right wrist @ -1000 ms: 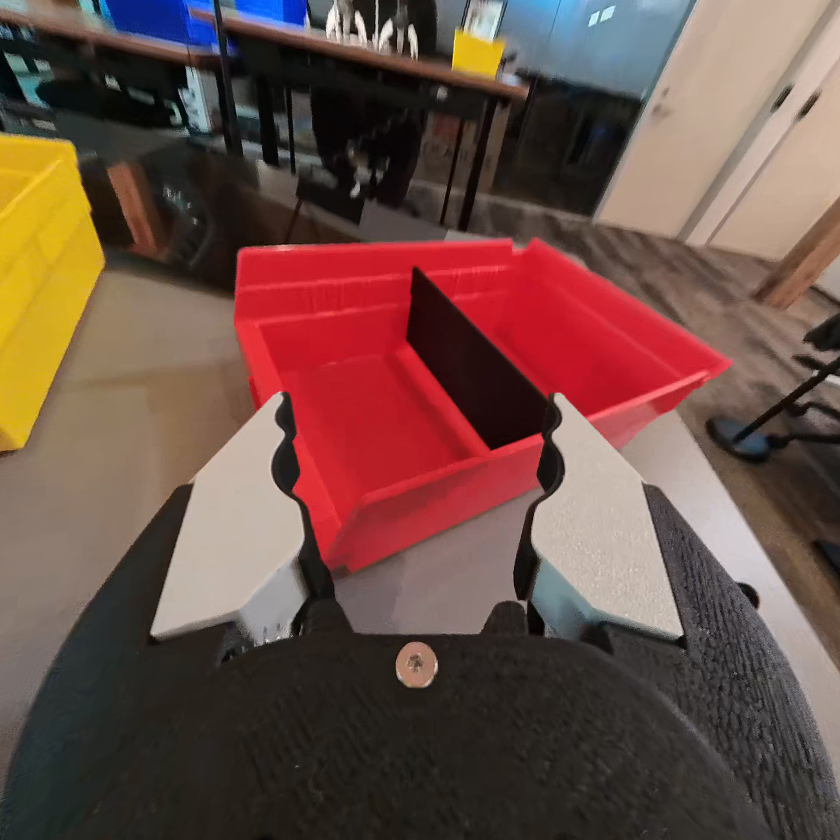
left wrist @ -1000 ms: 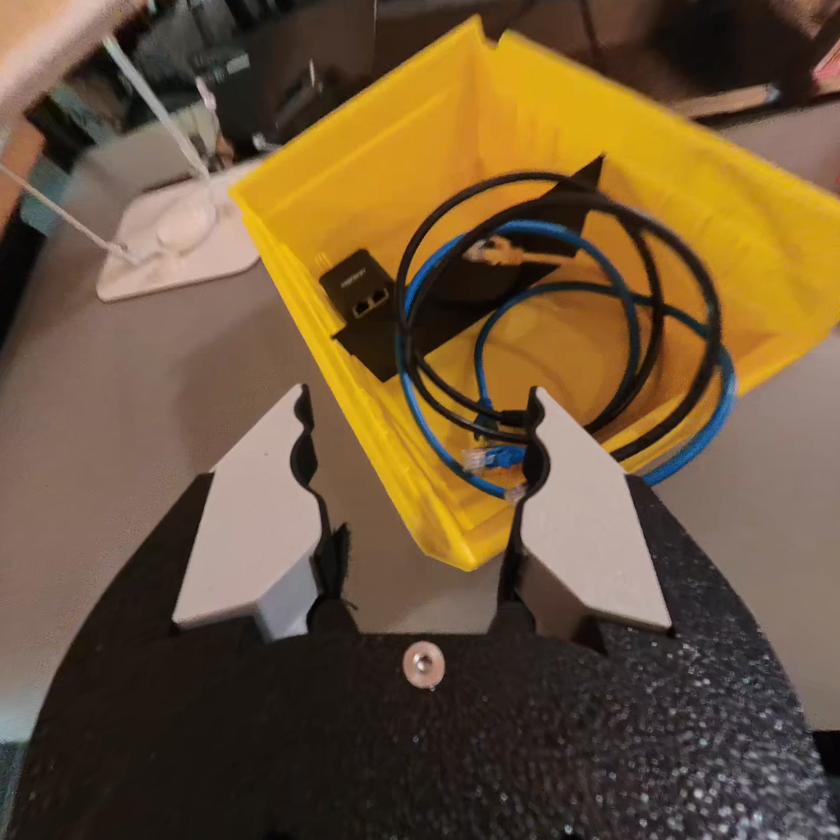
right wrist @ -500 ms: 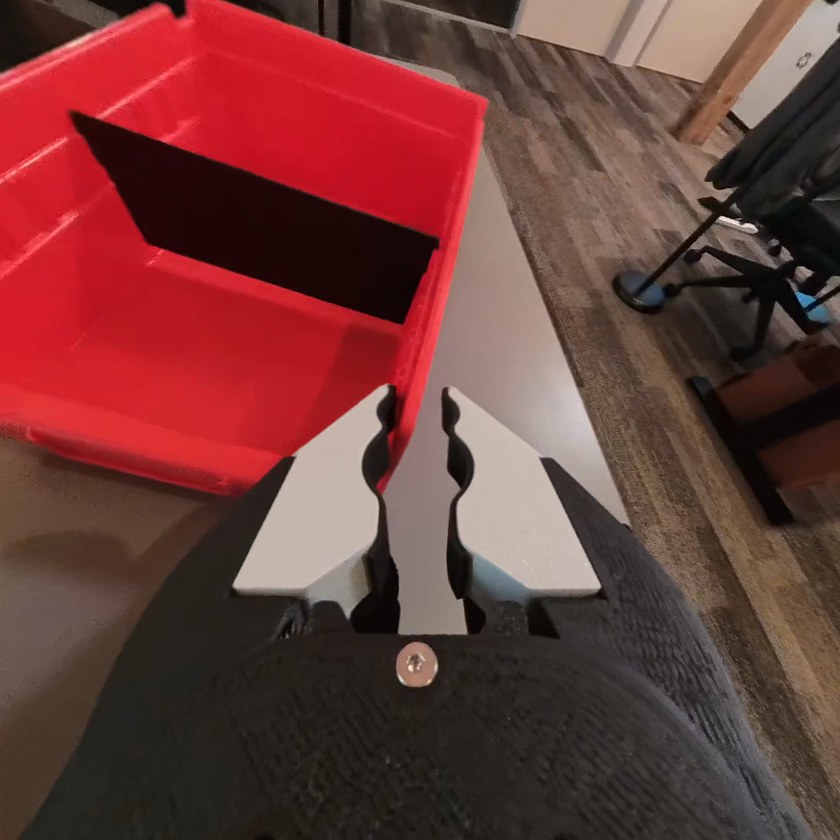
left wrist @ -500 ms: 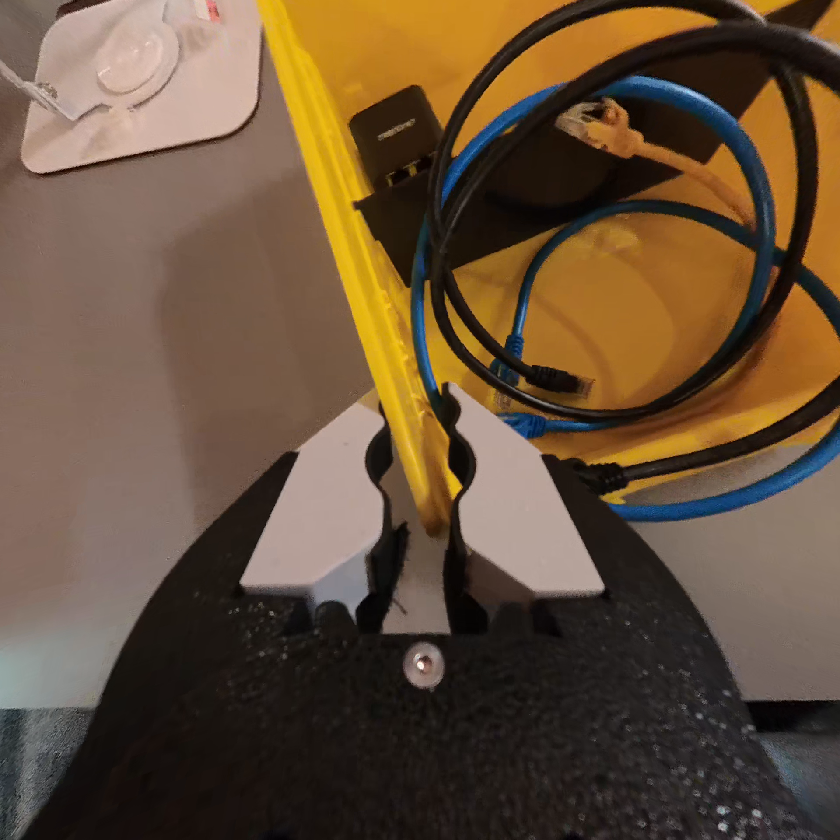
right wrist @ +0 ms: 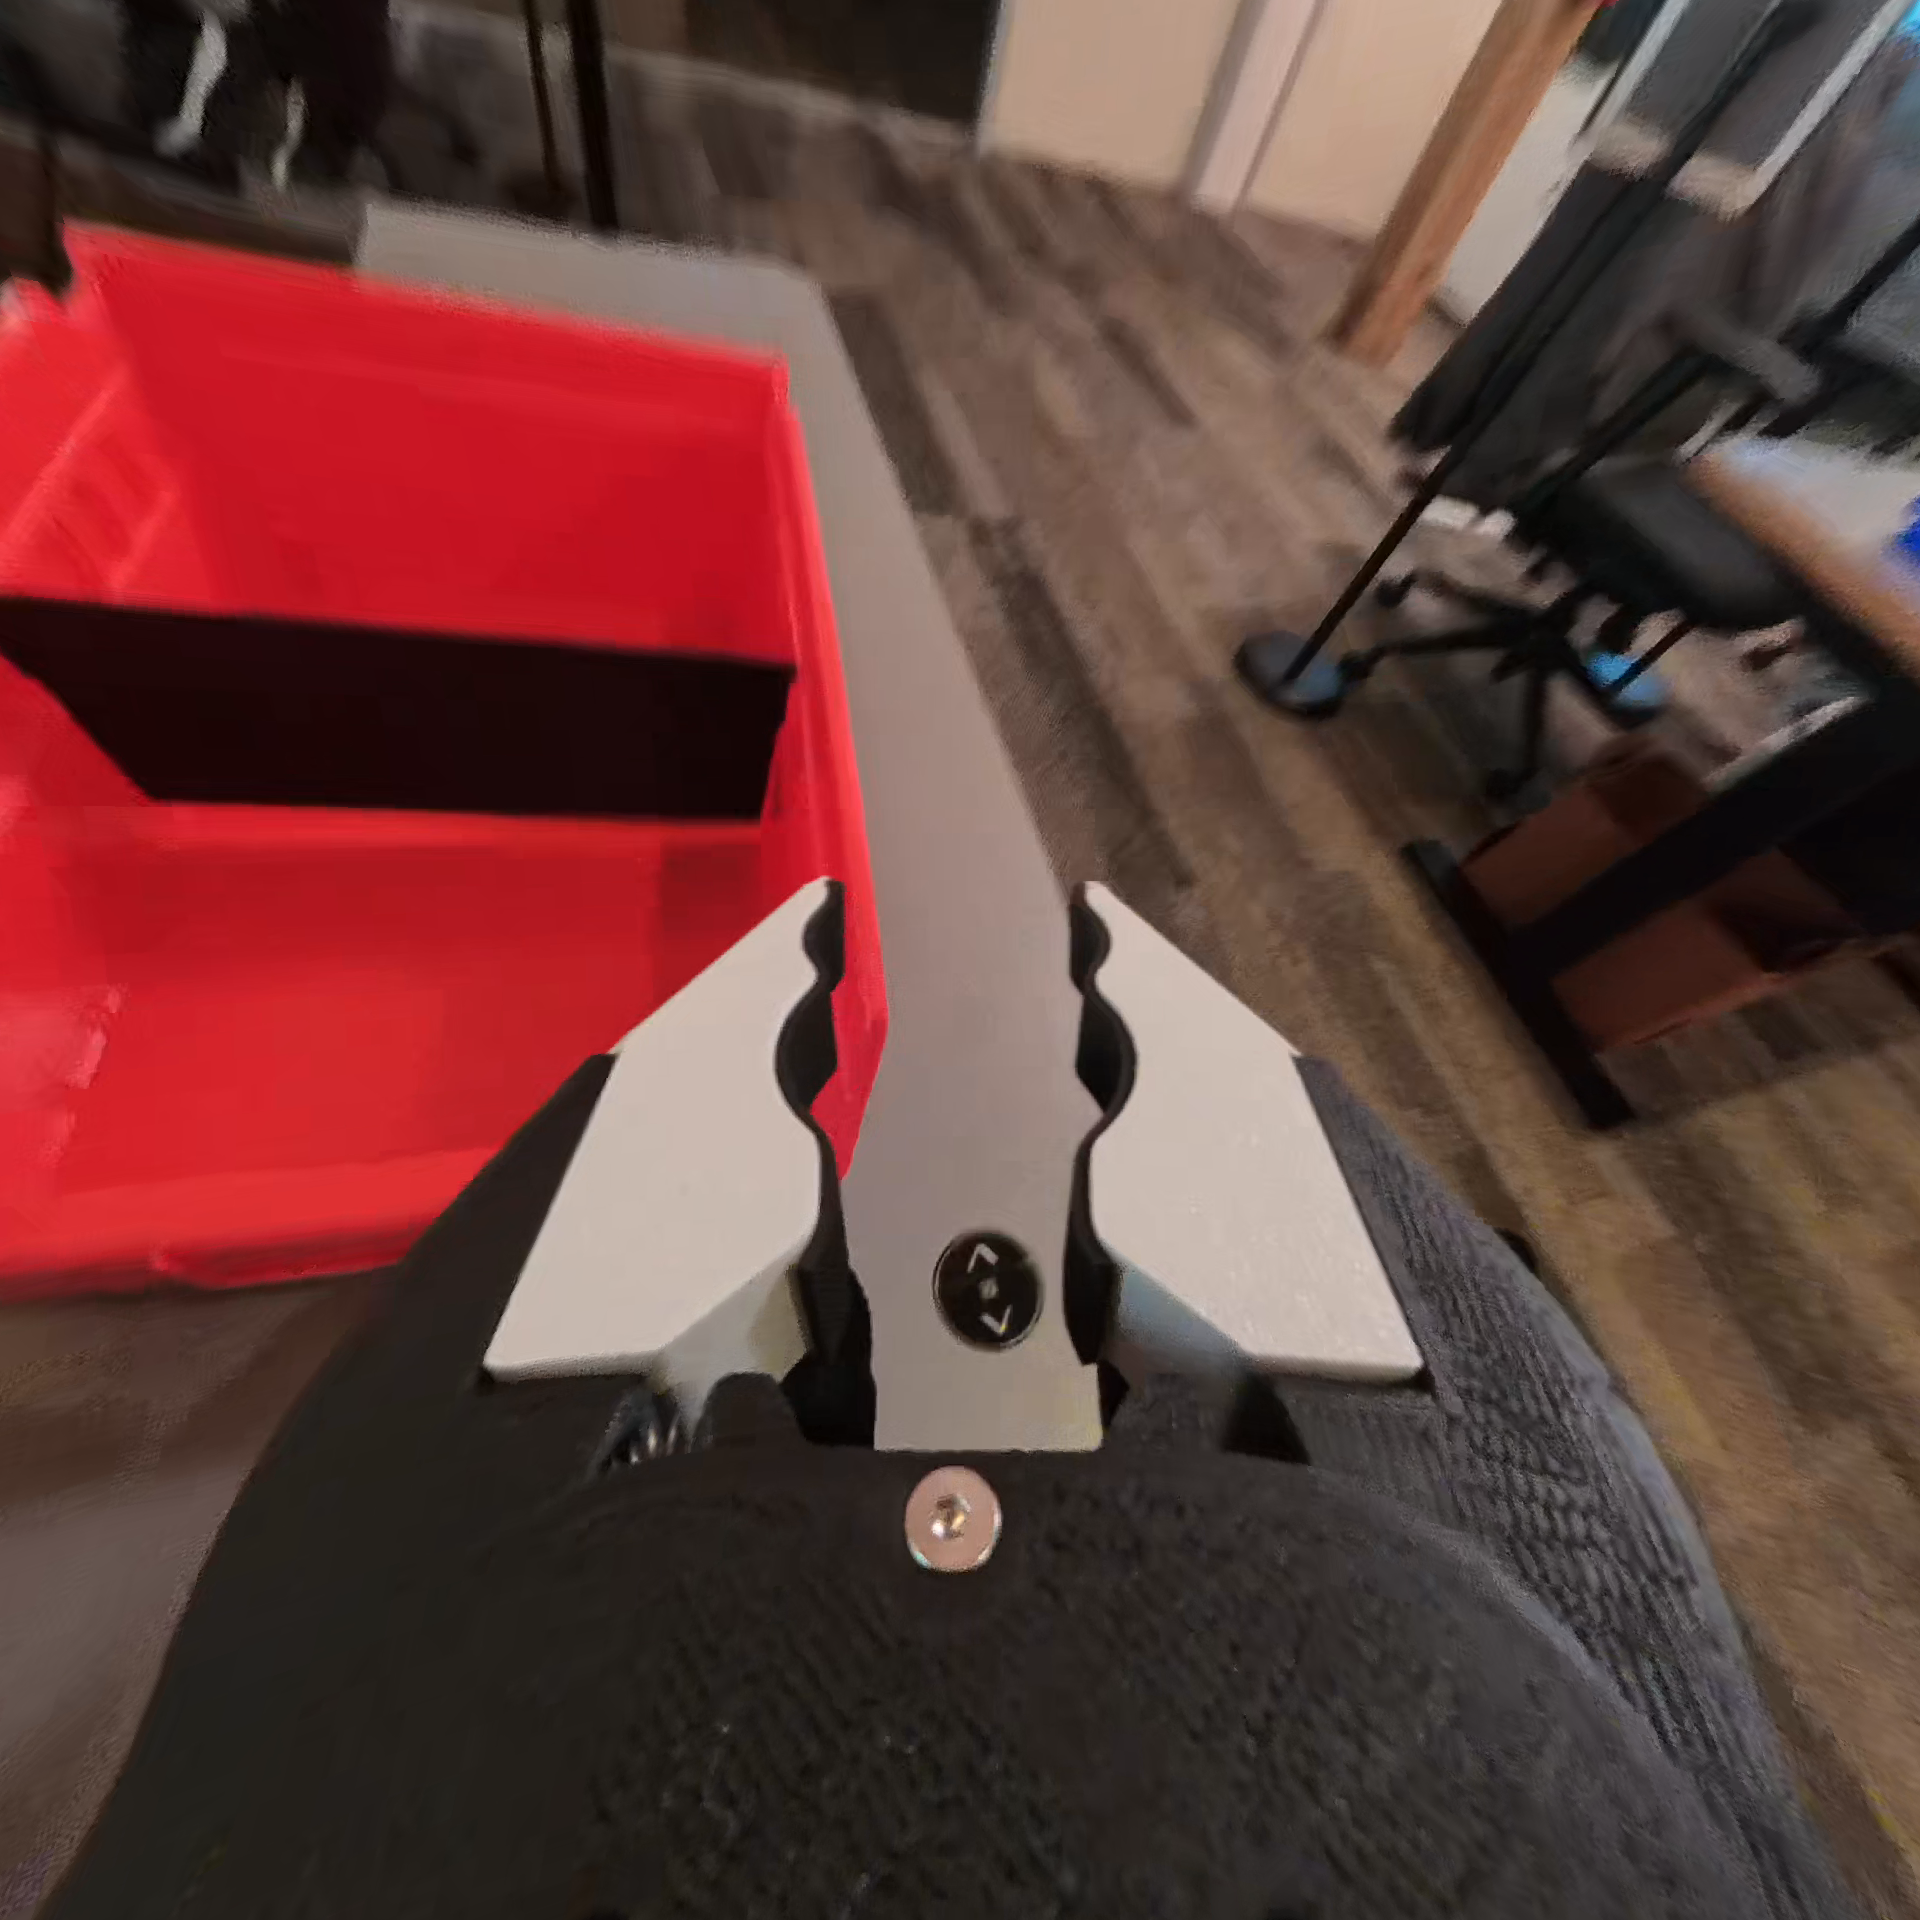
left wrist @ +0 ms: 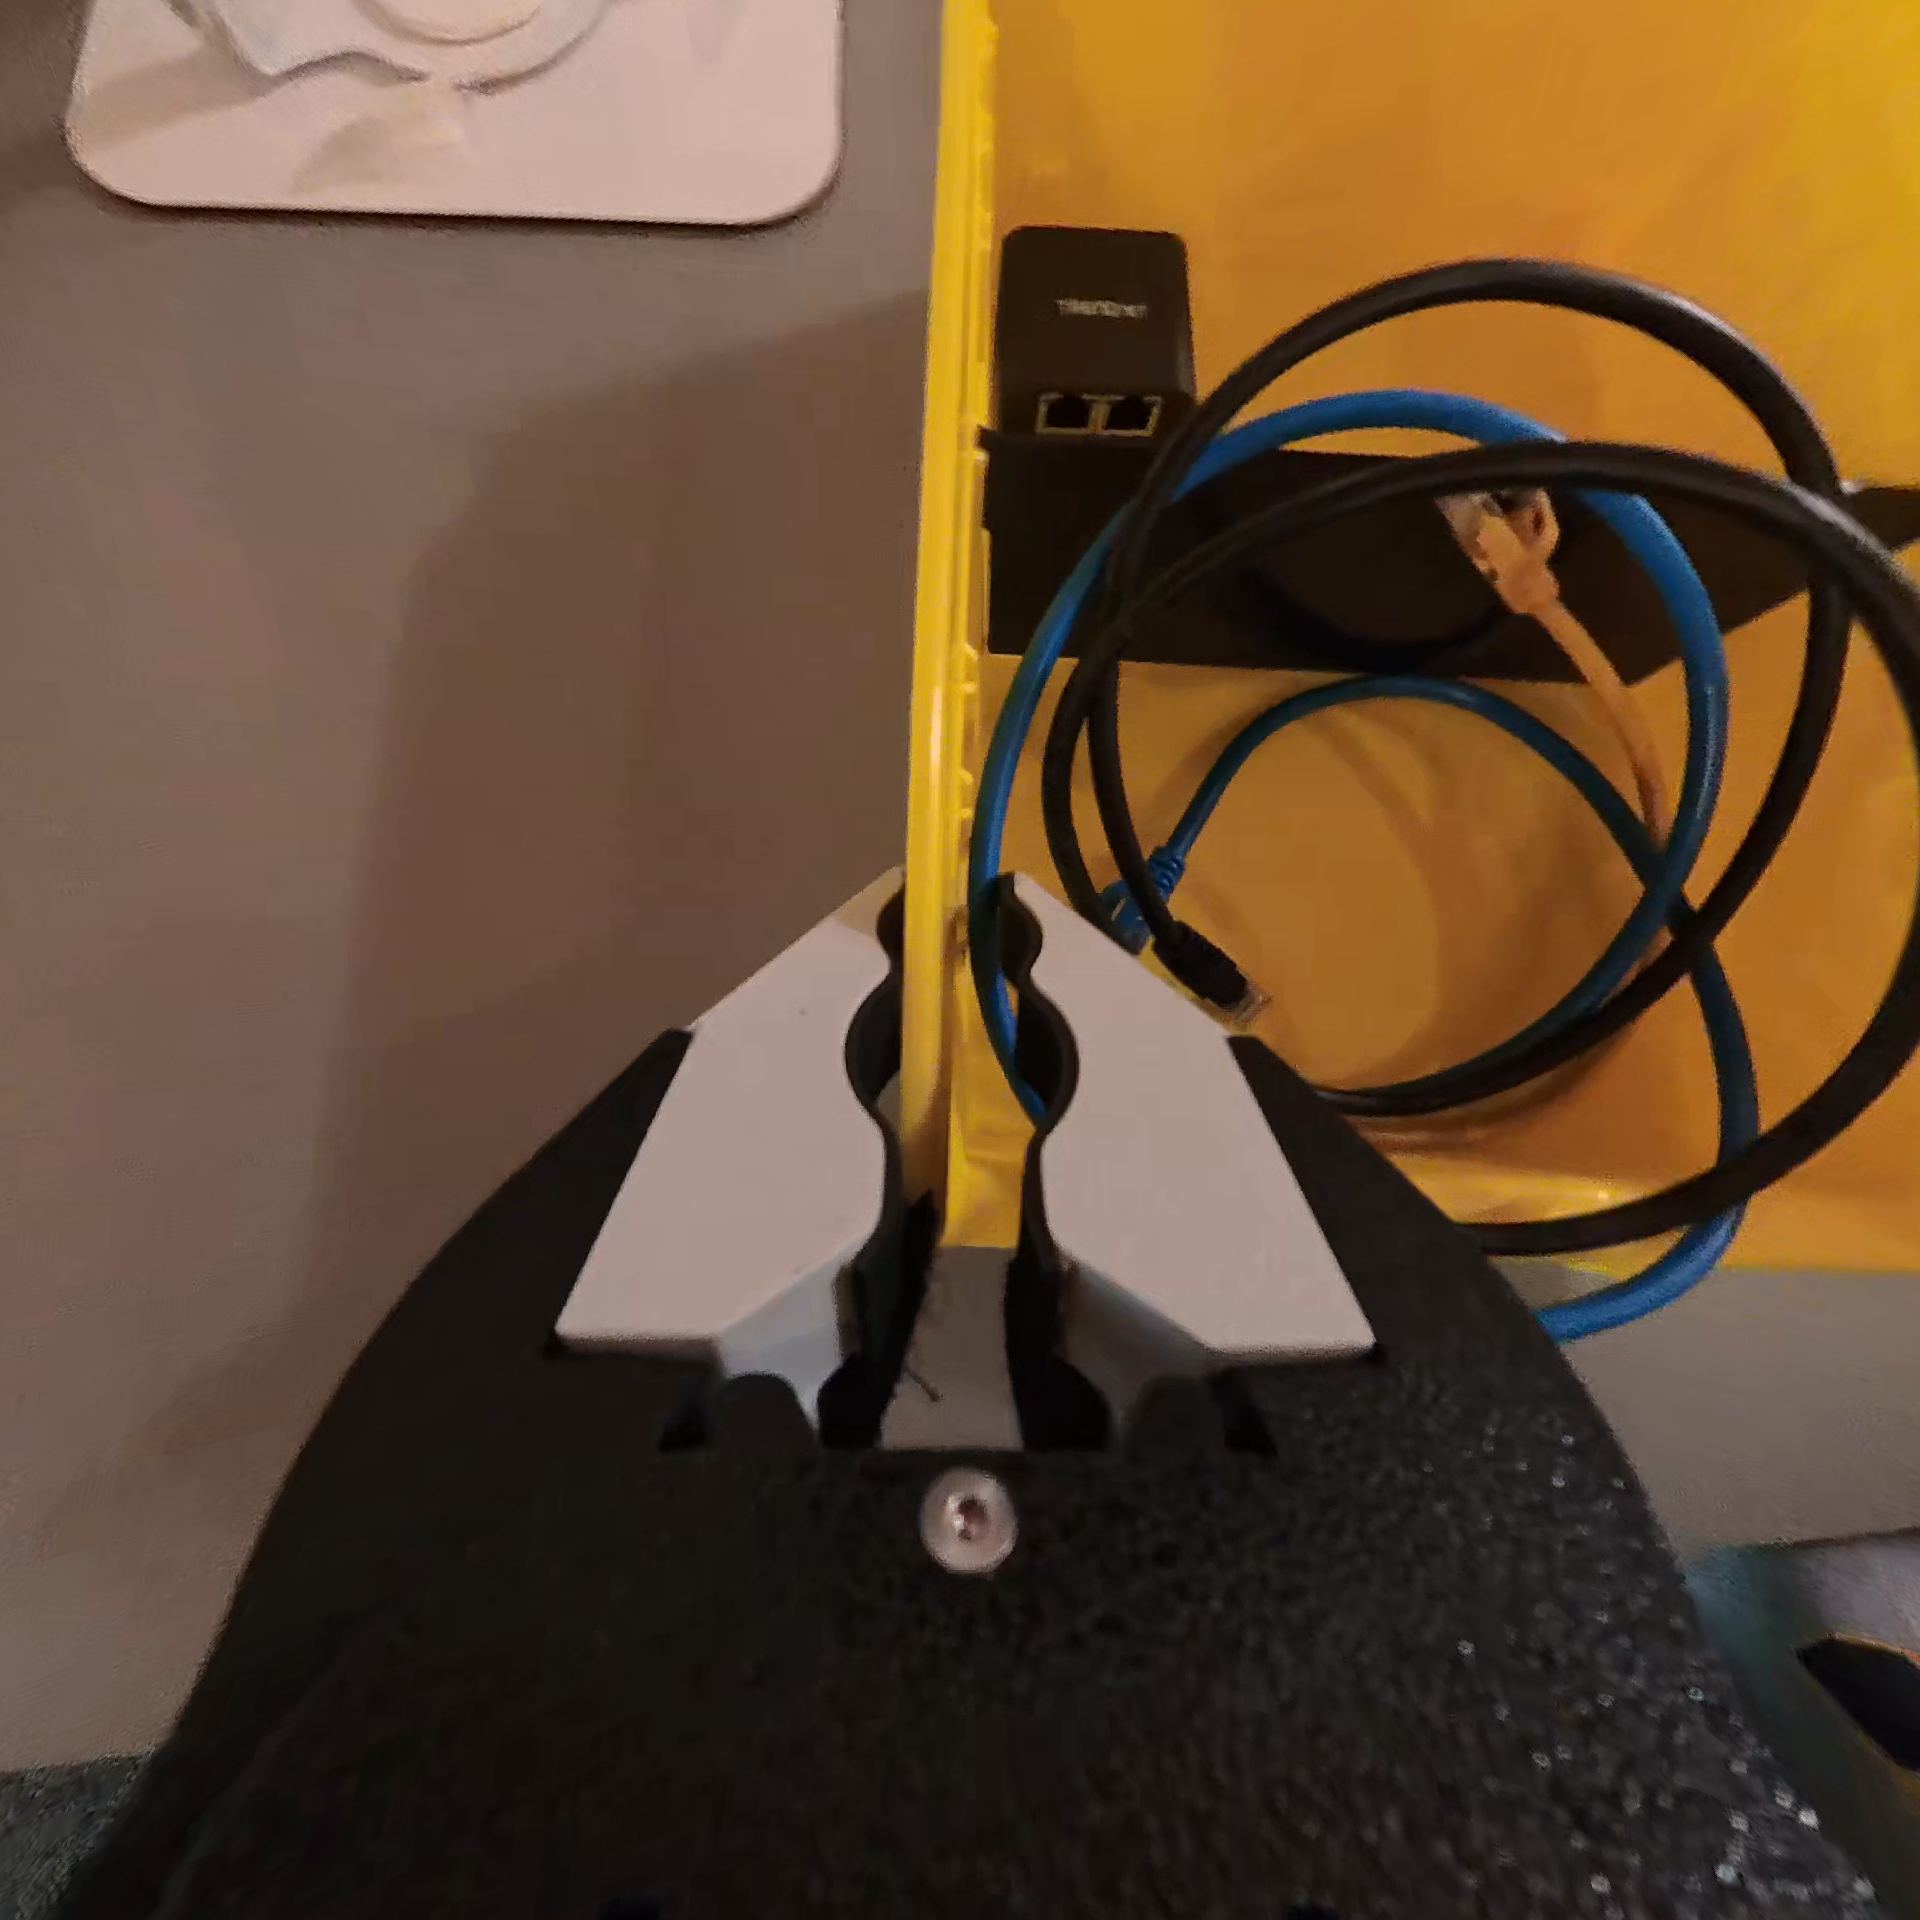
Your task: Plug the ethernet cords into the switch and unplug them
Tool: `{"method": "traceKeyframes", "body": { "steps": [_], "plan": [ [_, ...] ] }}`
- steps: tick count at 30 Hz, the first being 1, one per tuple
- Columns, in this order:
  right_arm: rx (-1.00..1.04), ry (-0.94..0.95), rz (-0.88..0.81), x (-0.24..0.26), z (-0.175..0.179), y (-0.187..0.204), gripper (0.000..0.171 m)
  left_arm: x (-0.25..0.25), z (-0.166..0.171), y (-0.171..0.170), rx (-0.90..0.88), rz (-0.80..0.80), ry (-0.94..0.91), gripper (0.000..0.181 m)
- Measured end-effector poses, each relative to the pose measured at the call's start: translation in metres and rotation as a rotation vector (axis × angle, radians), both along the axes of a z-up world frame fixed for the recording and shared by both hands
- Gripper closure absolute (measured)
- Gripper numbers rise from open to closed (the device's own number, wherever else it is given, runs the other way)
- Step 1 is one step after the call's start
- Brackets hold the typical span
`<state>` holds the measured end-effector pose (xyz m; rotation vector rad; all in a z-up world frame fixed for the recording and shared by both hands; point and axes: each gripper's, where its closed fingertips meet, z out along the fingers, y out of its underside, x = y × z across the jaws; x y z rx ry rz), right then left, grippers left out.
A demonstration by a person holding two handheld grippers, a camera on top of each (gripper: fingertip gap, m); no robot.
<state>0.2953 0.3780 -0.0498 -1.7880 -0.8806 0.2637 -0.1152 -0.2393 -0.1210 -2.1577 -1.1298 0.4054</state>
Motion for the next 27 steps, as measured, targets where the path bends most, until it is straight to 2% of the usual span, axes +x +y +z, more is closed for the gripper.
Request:
{"method": "traceKeyframes", "body": {
  "steps": [1, 3, 5, 7, 9, 12, 16, 20, 27],
  "plan": [
    [0.061, 0.033, 0.0, -0.002, 0.023, -0.007, 0.123, -0.006, 0.005, -0.008, 0.003, 0.036, 0.028, 0.159],
    [0.18, 0.134, 0.059, -0.019, 0.071, -0.032, 0.117, -0.014, 0.024, -0.025, 0.008, 0.114, 0.101, 0.122],
    [0.265, 0.27, 0.199, -0.056, 0.112, -0.07, 0.113, -0.02, 0.06, -0.034, 0.051, 0.19, 0.235, 0.098],
    [0.285, 0.405, 0.382, -0.105, 0.141, -0.115, 0.109, -0.02, 0.102, -0.021, 0.126, 0.2, 0.383, 0.08],
    [0.252, 0.515, 0.594, -0.16, 0.163, -0.163, 0.098, -0.014, 0.139, 0.013, 0.184, 0.142, 0.489, 0.065],
    [0.197, 0.621, 0.869, -0.227, 0.193, -0.229, 0.076, 0.001, 0.179, 0.085, 0.202, -0.01, 0.572, 0.05],
    [0.263, 0.771, 1.082, -0.265, 0.238, -0.293, 0.067, 0.014, 0.218, 0.174, 0.229, -0.164, 0.624, 0.037],
    [0.311, 0.846, 1.123, -0.277, 0.252, -0.307, 0.063, 0.014, 0.241, 0.241, 0.242, -0.213, 0.662, 0.031],
    [0.253, 0.877, 1.163, -0.286, 0.239, -0.276, 0.06, -0.013, 0.223, 0.317, 0.315, -0.201, 0.608, 0.023]
  ]
}}
